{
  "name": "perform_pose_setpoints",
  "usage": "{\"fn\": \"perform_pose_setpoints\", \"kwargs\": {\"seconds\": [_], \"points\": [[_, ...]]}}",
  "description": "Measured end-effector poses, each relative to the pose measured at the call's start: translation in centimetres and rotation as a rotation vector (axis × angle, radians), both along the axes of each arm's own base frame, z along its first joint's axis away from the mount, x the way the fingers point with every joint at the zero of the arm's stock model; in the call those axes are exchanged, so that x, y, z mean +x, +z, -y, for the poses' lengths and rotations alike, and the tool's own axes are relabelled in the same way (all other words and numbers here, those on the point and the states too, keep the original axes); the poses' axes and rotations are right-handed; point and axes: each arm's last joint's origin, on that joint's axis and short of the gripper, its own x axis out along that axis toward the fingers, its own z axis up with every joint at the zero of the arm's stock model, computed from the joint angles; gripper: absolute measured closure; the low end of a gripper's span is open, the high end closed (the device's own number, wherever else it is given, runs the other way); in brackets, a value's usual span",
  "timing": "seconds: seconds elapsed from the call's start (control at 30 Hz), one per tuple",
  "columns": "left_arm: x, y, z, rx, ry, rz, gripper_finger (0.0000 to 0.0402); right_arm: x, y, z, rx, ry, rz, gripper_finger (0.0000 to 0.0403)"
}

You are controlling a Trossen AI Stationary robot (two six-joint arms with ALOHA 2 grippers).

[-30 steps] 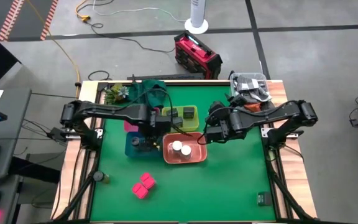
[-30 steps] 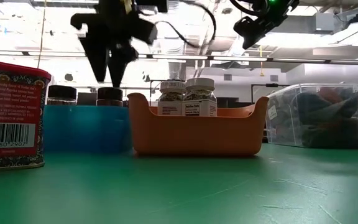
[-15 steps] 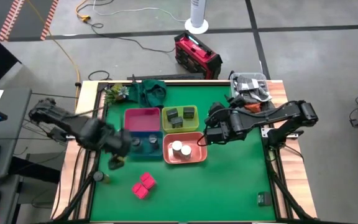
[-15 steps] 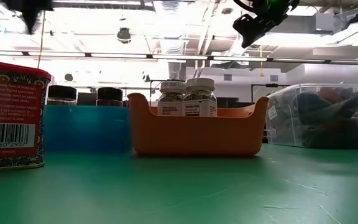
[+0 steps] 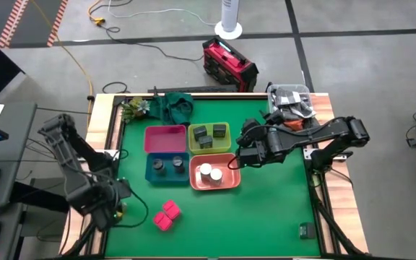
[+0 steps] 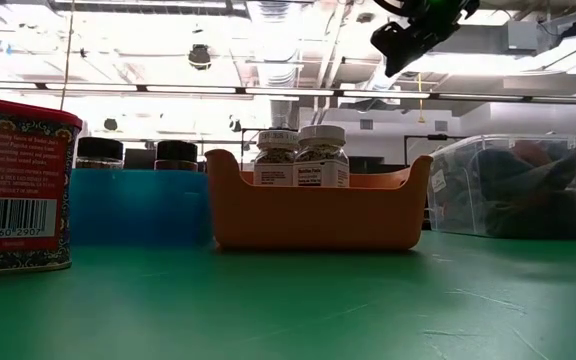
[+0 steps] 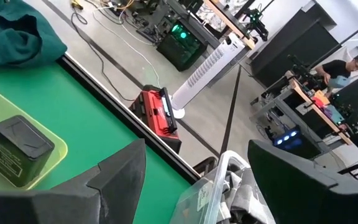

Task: Sort spices by type
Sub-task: Put the black seasoning bottle into the blue bin

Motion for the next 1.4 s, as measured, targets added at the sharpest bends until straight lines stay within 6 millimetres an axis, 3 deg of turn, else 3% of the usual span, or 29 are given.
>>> {"fn": "perform_pose_setpoints", "kwargs": {"seconds": [0.37,0.53,0.83,1.07,1.4], "points": [[-0.7,-1.8,2.4,0.097,-0.031,-0.032,0.0086,1.0,0.1,-0.2,0.001,0.040,0.001,0.0086],[-1.2,-2.1,1.5,0.058,0.020,-0.008,0.0086,1.3,0.1,-0.2,0.019,0.058,-0.007,0.0086],[-2.0,-5.1,0.3,-0.043,0.067,-0.022,0.0086,1.3,0.1,-0.3,0.023,0.059,-0.006,0.0086],[-2.0,-6.5,0.6,-0.088,0.062,-0.027,0.0086,1.3,0.1,-0.3,0.025,0.060,-0.007,0.0086],[-2.5,-6.6,0.9,-0.100,0.060,-0.036,0.0086,1.3,0.1,-0.3,0.035,0.062,-0.007,0.0086]]}}
